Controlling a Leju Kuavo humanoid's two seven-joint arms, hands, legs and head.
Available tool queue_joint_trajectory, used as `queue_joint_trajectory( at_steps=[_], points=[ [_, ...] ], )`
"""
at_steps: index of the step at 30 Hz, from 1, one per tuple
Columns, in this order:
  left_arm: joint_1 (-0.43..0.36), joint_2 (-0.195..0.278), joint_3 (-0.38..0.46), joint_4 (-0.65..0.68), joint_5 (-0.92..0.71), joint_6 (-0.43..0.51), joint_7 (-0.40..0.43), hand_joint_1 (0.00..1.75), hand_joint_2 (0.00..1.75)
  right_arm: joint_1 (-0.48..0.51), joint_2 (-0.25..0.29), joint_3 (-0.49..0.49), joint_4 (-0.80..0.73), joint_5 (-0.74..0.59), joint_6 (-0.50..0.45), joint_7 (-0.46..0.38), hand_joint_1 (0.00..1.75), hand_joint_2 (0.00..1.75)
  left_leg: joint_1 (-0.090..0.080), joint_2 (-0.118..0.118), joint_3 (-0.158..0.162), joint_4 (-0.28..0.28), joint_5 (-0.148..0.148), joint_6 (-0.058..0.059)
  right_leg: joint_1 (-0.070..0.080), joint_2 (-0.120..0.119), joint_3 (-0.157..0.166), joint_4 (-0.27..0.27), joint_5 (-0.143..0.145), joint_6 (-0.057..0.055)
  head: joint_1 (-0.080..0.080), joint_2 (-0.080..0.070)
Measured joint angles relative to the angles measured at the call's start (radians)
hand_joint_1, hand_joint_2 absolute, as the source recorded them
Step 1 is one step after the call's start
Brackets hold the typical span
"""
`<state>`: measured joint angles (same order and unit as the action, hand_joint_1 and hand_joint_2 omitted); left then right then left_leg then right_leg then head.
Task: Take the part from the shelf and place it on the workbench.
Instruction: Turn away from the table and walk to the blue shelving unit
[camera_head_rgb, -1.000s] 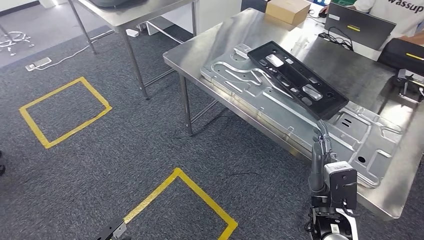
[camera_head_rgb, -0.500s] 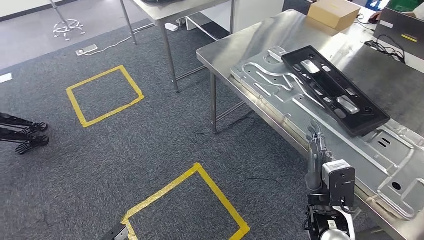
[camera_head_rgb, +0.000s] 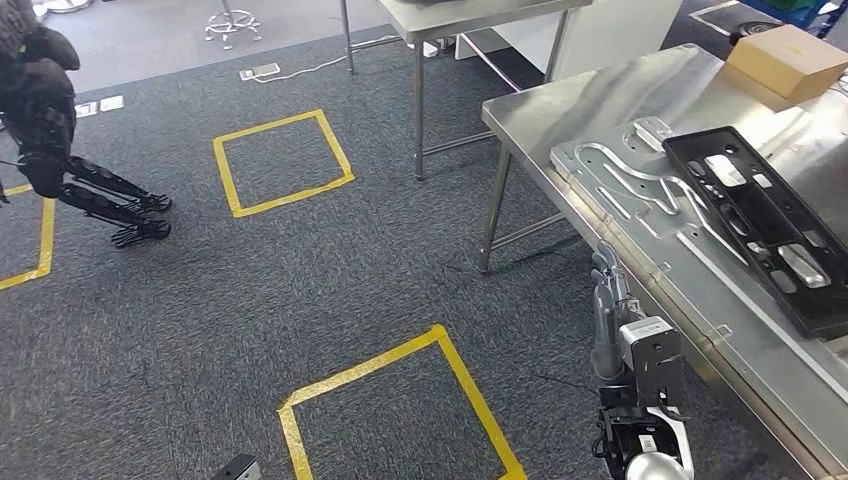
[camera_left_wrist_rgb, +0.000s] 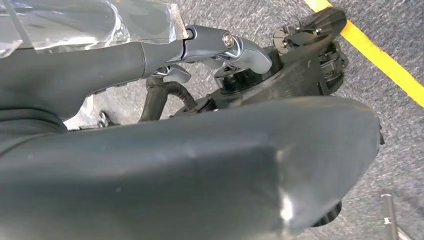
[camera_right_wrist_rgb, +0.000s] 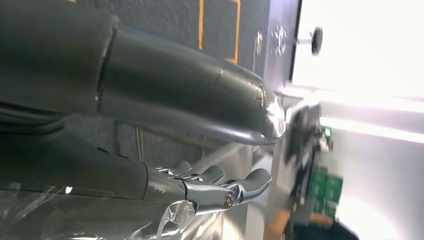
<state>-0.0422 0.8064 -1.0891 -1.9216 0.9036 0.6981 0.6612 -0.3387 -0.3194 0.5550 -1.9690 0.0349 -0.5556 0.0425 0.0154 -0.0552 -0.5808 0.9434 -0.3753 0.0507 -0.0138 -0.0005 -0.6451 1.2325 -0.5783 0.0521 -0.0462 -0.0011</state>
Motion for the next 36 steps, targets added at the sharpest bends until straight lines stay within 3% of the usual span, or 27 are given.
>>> queue_joint_trajectory(
  at_steps=[1, 2, 4, 5, 7, 9, 11, 13, 14, 15, 16, 18, 19, 20, 22, 23, 25, 27, 28, 29, 30, 31, 33, 35, 36],
  points=[
    [0.0, 0.0, -0.003, 0.0, -0.003, 0.0, 0.002, 0.0, 0.0, -0.004, 0.003, 0.005, 0.004, 0.002, 0.003, 0.0, 0.0, 0.0, 0.001, -0.015, 0.0, 0.001, 0.001, -0.001, -0.003, 0.009, 0.029, -0.061, 0.037, 0.0, 0.0, 0.0],
    [0.0, 0.0, -0.005, 0.0, -0.005, 0.0, 0.004, 0.0, 0.0, -0.008, 0.007, 0.01, 0.007, 0.003, 0.005, 0.0, 0.0, 0.0, 0.002, -0.028, 0.0, 0.002, 0.001, -0.004, -0.009, 0.032, 0.064, -0.138, 0.074, 0.001, 0.0, 0.0],
    [0.0, 0.0, -0.007, -0.002, -0.011, 0.0, 0.008, 0.0, 0.0, -0.017, 0.014, 0.02, 0.015, 0.003, 0.009, -0.003, 0.0, 0.0, 0.0, -0.053, -0.007, 0.006, 0.004, -0.015, -0.016, 0.078, 0.112, -0.25, 0.114, 0.003, 0.0, 0.0],
    [0.001, 0.001, -0.008, -0.004, -0.015, 0.0, 0.01, 0.0, 0.0, -0.021, 0.019, 0.026, 0.019, 0.003, 0.011, -0.006, 0.0, 0.0, 0.001, -0.065, -0.013, 0.006, 0.007, -0.023, -0.016, 0.089, 0.119, -0.269, 0.116, 0.002, 0.0, 0.0],
    [0.009, 0.002, -0.011, -0.008, -0.023, 0.0, 0.014, 0.0, 0.0, -0.034, 0.031, 0.04, 0.028, 0.001, 0.017, -0.009, 0.0, 0.0, 0.006, -0.086, -0.022, 0.003, 0.015, -0.038, -0.012, 0.068, 0.118, -0.271, 0.119, -0.007, 0.0, 0.0],
    [0.017, 0.005, -0.014, -0.011, -0.03, 0.0, 0.017, 0.0, 0.0, -0.047, 0.043, 0.053, 0.035, 0.001, 0.022, -0.01, 0.0, 0.0, 0.006, -0.052, -0.041, 0.034, -0.005, -0.047, -0.011, 0.04, 0.118, -0.276, 0.125, -0.022, -0.001, 0.0],
    [0.019, 0.006, -0.016, -0.014, -0.035, 0.0, 0.019, 0.0, 0.0, -0.054, 0.051, 0.063, 0.042, 0.0, 0.026, -0.009, 0.0, 0.0, 0.002, 0.012, -0.093, 0.149, -0.067, -0.052, -0.006, 0.01, 0.117, -0.278, 0.127, -0.033, -0.001, 0.0],
    [0.022, 0.006, -0.018, -0.015, -0.037, 0.0, 0.022, 0.0, 0.0, -0.058, 0.058, 0.075, 0.051, -0.001, 0.032, -0.006, 0.0, 0.0, 0.002, 0.036, -0.155, 0.289, -0.126, -0.053, 0.001, -0.021, 0.115, -0.277, 0.126, -0.038, -0.001, 0.0],
    [0.024, 0.006, -0.02, -0.016, -0.037, 0.0, 0.023, 0.0, 0.0, -0.06, 0.061, 0.082, 0.056, -0.001, 0.036, -0.004, 0.0, 0.0, 0.002, 0.039, -0.165, 0.319, -0.133, -0.052, 0.004, -0.036, 0.115, -0.277, 0.126, -0.039, -0.001, 0.0],
    [0.028, 0.006, -0.022, -0.017, -0.036, 0.0, 0.022, 0.0, 0.0, -0.063, 0.066, 0.088, 0.061, -0.001, 0.039, -0.003, 0.0, 0.0, 0.0, 0.042, -0.155, 0.308, -0.123, -0.05, 0.006, -0.05, 0.115, -0.277, 0.125, -0.039, -0.001, 0.0],
    [0.031, 0.006, -0.024, -0.019, -0.036, 0.0, 0.02, 0.0, 0.0, -0.066, 0.069, 0.094, 0.065, -0.001, 0.041, -0.002, 0.0, 0.0, -0.002, 0.049, -0.123, 0.254, -0.097, -0.046, 0.008, -0.064, 0.116, -0.277, 0.125, -0.039, -0.001, 0.0],
    [0.033, 0.006, -0.028, -0.024, -0.035, 0.0, 0.014, 0.0, 0.0, -0.072, 0.076, 0.102, 0.071, -0.001, 0.043, -0.002, 0.0, 0.0, -0.012, 0.092, -0.037, 0.102, -0.045, -0.037, 0.012, -0.089, 0.118, -0.276, 0.121, -0.037, -0.001, 0.0],
    [0.033, 0.007, -0.03, -0.027, -0.034, 0.0, 0.012, 0.0, 0.0, -0.075, 0.077, 0.106, 0.073, -0.001, 0.044, -0.002, 0.0, 0.0, -0.017, 0.109, -0.009, 0.047, -0.03, -0.031, 0.015, -0.101, 0.12, -0.276, 0.118, -0.034, -0.001, 0.0],
    [0.034, 0.007, -0.031, -0.03, -0.032, 0.0, 0.011, 0.0, 0.0, -0.079, 0.079, 0.11, 0.076, -0.001, 0.046, -0.001, 0.0, 0.0, -0.022, 0.119, 0.004, 0.017, -0.024, -0.027, 0.018, -0.112, 0.121, -0.275, 0.116, -0.031, -0.001, 0.0],
    [0.036, 0.009, -0.035, -0.036, -0.034, 0.0, 0.011, 0.0, 0.0, -0.089, 0.082, 0.122, 0.083, 0.001, 0.051, 0.01, 0.0, 0.0, -0.025, 0.1, 0.004, 0.008, -0.021, -0.019, 0.019, -0.134, 0.124, -0.276, 0.112, -0.024, -0.001, 0.0],
    [0.038, 0.011, -0.037, -0.041, -0.038, 0.0, 0.01, 0.0, 0.0, -0.095, 0.084, 0.128, 0.086, 0.006, 0.054, 0.02, 0.0, 0.0, -0.024, 0.088, 0.005, 0.005, -0.019, -0.015, 0.017, -0.128, 0.124, -0.271, 0.106, -0.02, -0.001, 0.0],
    [0.038, 0.018, -0.039, -0.05, -0.042, 0.0, 0.0, 0.0, 0.0, -0.109, 0.087, 0.141, 0.092, 0.019, 0.06, 0.043, 0.0, 0.0, -0.016, 0.067, 0.009, 0.0, -0.012, -0.005, 0.012, -0.076, 0.103, -0.213, 0.066, -0.011, 0.0, 0.0],
    [0.035, 0.024, -0.04, -0.058, -0.032, 0.0, -0.022, 0.0, 0.0, -0.124, 0.088, 0.156, 0.099, 0.027, 0.065, 0.058, 0.0, 0.0, -0.013, 0.045, 0.008, -0.001, -0.01, 0.001, 0.008, -0.019, 0.04, -0.076, -0.001, -0.005, 0.0, 0.0],
    [0.034, 0.024, -0.041, -0.06, -0.025, 0.0, -0.033, 0.0, 0.0, -0.131, 0.09, 0.163, 0.102, 0.028, 0.069, 0.062, 0.0, 0.0, -0.013, 0.032, 0.008, -0.001, -0.009, 0.002, 0.007, -0.009, 0.008, -0.009, -0.025, -0.003, 0.0, 0.0],
    [0.034, 0.025, -0.042, -0.062, -0.016, 0.0, -0.043, 0.0, 0.0, -0.138, 0.092, 0.17, 0.106, 0.028, 0.074, 0.065, 0.0, 0.0, -0.013, 0.018, 0.007, 0.0, -0.009, 0.002, 0.005, -0.006, -0.013, 0.03, -0.031, -0.001, 0.0, 0.0],
    [0.035, 0.025, -0.042, -0.063, -0.01, 0.0, -0.049, 0.0, 0.0, -0.146, 0.095, 0.178, 0.111, 0.029, 0.078, 0.066, 0.0, 0.0, -0.011, 0.004, 0.008, 0.0, -0.008, 0.001, 0.003, -0.005, -0.015, 0.028, -0.016, 0.001, 0.0, 0.0],
    [0.038, 0.025, -0.042, -0.064, -0.006, 0.0, -0.053, 0.0, 0.0, -0.153, 0.099, 0.185, 0.115, 0.029, 0.082, 0.065, 0.0, 0.0, -0.009, -0.011, 0.008, 0.002, -0.008, -0.001, -0.001, -0.001, 0.003, -0.016, 0.017, 0.003, 0.0, 0.0],
    [0.044, 0.026, -0.04, -0.064, -0.005, 0.0, -0.054, 0.0, 0.0, -0.161, 0.109, 0.2, 0.126, 0.027, 0.086, 0.052, 0.0, 0.0, -0.006, -0.038, 0.007, 0.006, -0.01, -0.009, -0.014, 0.043, 0.066, -0.158, 0.09, 0.011, 0.0, 0.0],
    [0.049, 0.029, -0.037, -0.066, -0.025, 0.0, -0.036, 0.0, 0.0, -0.161, 0.123, 0.214, 0.14, 0.016, 0.088, 0.028, 0.0, 0.0, -0.005, -0.063, -0.005, 0.012, -0.007, -0.024, -0.022, 0.087, 0.1, -0.242, 0.116, 0.012, 0.0, 0.0],
    [0.053, 0.03, -0.034, -0.067, -0.044, 0.0, -0.022, 0.0, 0.0, -0.16, 0.131, 0.22, 0.148, 0.007, 0.089, 0.012, 0.0, 0.0, -0.003, -0.075, -0.011, 0.011, -0.003, -0.032, -0.021, 0.091, 0.101, -0.25, 0.113, 0.006, 0.0, 0.0]
  ],
)
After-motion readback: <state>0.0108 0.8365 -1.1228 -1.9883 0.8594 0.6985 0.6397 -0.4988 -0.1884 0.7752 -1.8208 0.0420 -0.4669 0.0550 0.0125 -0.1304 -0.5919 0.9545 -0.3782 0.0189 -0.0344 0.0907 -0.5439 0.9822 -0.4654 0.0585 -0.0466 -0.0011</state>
